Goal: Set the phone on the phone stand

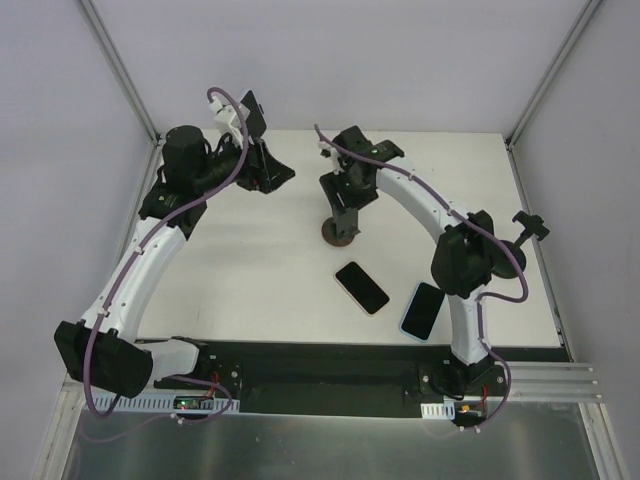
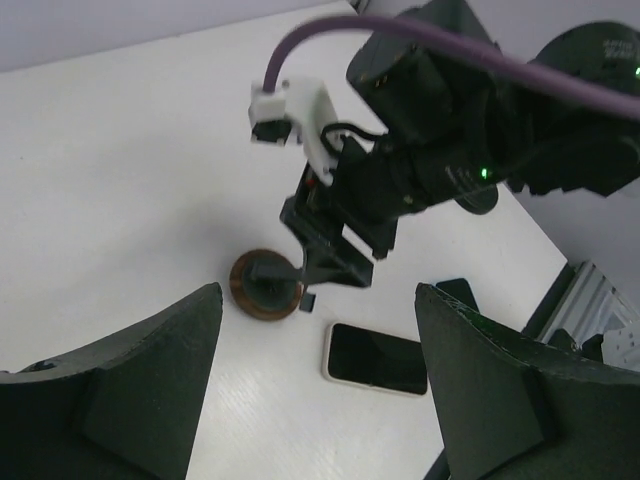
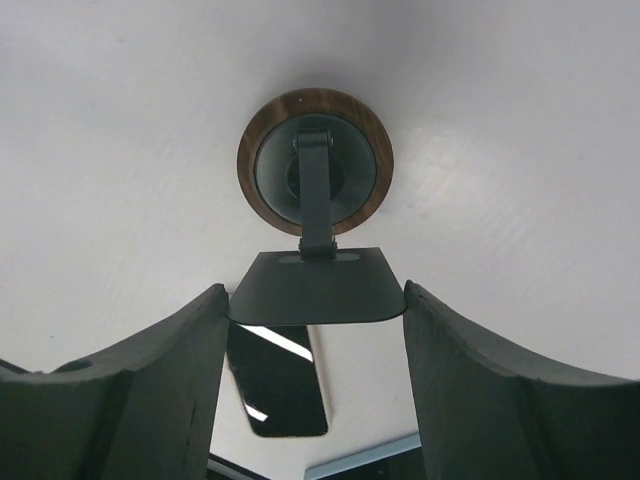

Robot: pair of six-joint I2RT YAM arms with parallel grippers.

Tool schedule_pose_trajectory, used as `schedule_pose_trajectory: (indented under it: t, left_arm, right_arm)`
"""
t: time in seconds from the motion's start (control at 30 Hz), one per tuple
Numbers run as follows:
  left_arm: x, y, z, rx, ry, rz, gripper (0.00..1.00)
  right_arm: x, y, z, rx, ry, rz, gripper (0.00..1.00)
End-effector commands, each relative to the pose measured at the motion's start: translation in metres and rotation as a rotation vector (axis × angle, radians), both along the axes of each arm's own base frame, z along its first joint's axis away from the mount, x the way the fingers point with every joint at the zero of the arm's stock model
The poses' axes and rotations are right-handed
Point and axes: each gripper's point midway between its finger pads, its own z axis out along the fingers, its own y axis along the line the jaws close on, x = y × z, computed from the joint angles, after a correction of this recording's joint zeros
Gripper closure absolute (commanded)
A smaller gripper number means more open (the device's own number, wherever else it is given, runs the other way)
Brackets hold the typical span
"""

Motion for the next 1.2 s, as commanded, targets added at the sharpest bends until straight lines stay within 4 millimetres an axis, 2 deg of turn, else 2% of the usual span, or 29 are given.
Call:
schedule_pose_trajectory:
  t: [0.0,0.1,0.17,0.2,0.27,0.3,0.37,0.4,0.5,0.53,0.6,0.63,0.67,0.7,0.73,0.77,0.8,0.83,0.87,0.9,0.93,0.97,1.0,1.03,1.07,1.1,1.13,1.17]
  left_arm:
    - [0.002,0.016,0.035,-0.045,-0.072,0.050,0.24]
    - [0.010,0.025,0.032,-0.036,-0.070,0.092,0.24]
    - [0.010,0.029,0.033,-0.026,-0.088,0.110,0.23]
    - [0.012,0.031,0.033,-0.023,-0.089,0.134,0.23]
    - [0.011,0.037,0.036,-0.040,-0.078,0.181,0.21]
    - [0.012,0.042,0.036,-0.047,-0.075,0.222,0.18]
    - [0.004,0.045,0.031,-0.080,-0.049,0.246,0.16]
    - [0.000,0.046,0.030,-0.088,-0.050,0.250,0.13]
    - [-0.007,0.047,0.019,-0.073,-0.041,0.243,0.13]
    - [-0.007,0.048,0.009,-0.064,-0.025,0.252,0.12]
    - [-0.008,0.046,0.002,-0.058,-0.009,0.237,0.13]
    - [-0.012,0.040,-0.004,-0.061,0.011,0.196,0.13]
    - [-0.013,0.034,-0.008,-0.055,0.020,0.160,0.13]
    - [-0.010,0.024,-0.022,-0.041,0.063,0.106,0.13]
    - [-0.016,0.010,-0.020,-0.027,0.060,0.025,0.13]
    - [-0.020,0.003,-0.034,0.003,0.118,-0.011,0.13]
    - [-0.015,-0.006,-0.052,0.035,0.167,-0.044,0.13]
    - [-0.020,-0.022,-0.052,0.061,0.167,-0.104,0.13]
    - [-0.017,-0.025,-0.060,0.110,0.159,-0.111,0.13]
    - [-0.014,-0.031,-0.078,0.148,0.216,-0.118,0.13]
    - [-0.012,-0.040,-0.076,0.156,0.206,-0.133,0.13]
    - [-0.009,-0.045,-0.079,0.159,0.219,-0.141,0.12]
    - [-0.003,-0.053,-0.083,0.158,0.253,-0.165,0.12]
    - [0.000,-0.057,-0.084,0.158,0.273,-0.179,0.12]
    - [0.003,-0.059,-0.085,0.169,0.290,-0.185,0.13]
    - [0.010,-0.061,-0.095,0.192,0.312,-0.183,0.16]
    - [0.013,-0.061,-0.088,0.205,0.306,-0.183,0.18]
    - [0.016,-0.059,-0.088,0.228,0.276,-0.189,0.19]
  right_arm:
    - [-0.009,0.038,0.027,0.056,-0.071,0.062,1.00]
    - [-0.025,0.057,0.020,0.035,-0.066,0.117,0.98]
    - [-0.029,0.061,0.017,0.000,-0.091,0.135,0.78]
    - [-0.030,0.062,0.016,-0.005,-0.093,0.142,0.58]
    - [-0.037,0.066,0.014,0.004,-0.079,0.159,0.43]
    - [-0.039,0.067,0.018,0.019,-0.080,0.166,0.31]
    - [-0.048,0.075,0.020,0.073,-0.064,0.198,0.20]
    - [-0.051,0.076,0.031,0.103,-0.081,0.206,0.12]
    - [-0.055,0.082,0.046,0.174,-0.109,0.229,0.00]
    - [-0.058,0.085,0.060,0.219,-0.131,0.247,0.00]
    - [-0.060,0.083,0.069,0.242,-0.142,0.245,0.00]
    - [-0.062,0.077,0.084,0.262,-0.167,0.234,0.00]
    - [-0.060,0.072,0.089,0.274,-0.181,0.210,0.00]
    - [-0.058,0.060,0.081,0.283,-0.182,0.161,0.00]
    - [-0.062,0.050,0.105,0.338,-0.240,0.137,0.00]
    - [-0.065,0.040,0.105,0.364,-0.253,0.114,0.00]
    - [-0.061,0.028,0.086,0.386,-0.263,0.076,0.00]
    - [-0.067,0.023,0.080,0.433,-0.252,0.056,0.00]
    - [-0.074,0.015,0.096,0.495,-0.304,0.048,0.00]
    - [-0.063,0.013,0.103,0.564,-0.370,0.034,0.00]
    - [-0.077,0.008,0.070,0.577,-0.307,0.022,0.00]
    - [-0.080,0.005,0.072,0.611,-0.323,0.015,0.00]
    - [-0.073,0.006,0.074,0.654,-0.365,0.011,0.00]
    - [-0.078,0.005,0.059,0.662,-0.351,0.020,0.00]
    - [-0.080,0.007,0.054,0.690,-0.339,0.001,0.00]
    - [-0.076,0.011,0.059,0.725,-0.385,0.015,0.00]
    - [-0.075,0.011,0.055,0.738,-0.393,0.014,0.00]
    - [-0.080,0.008,0.038,0.736,-0.369,-0.012,0.00]
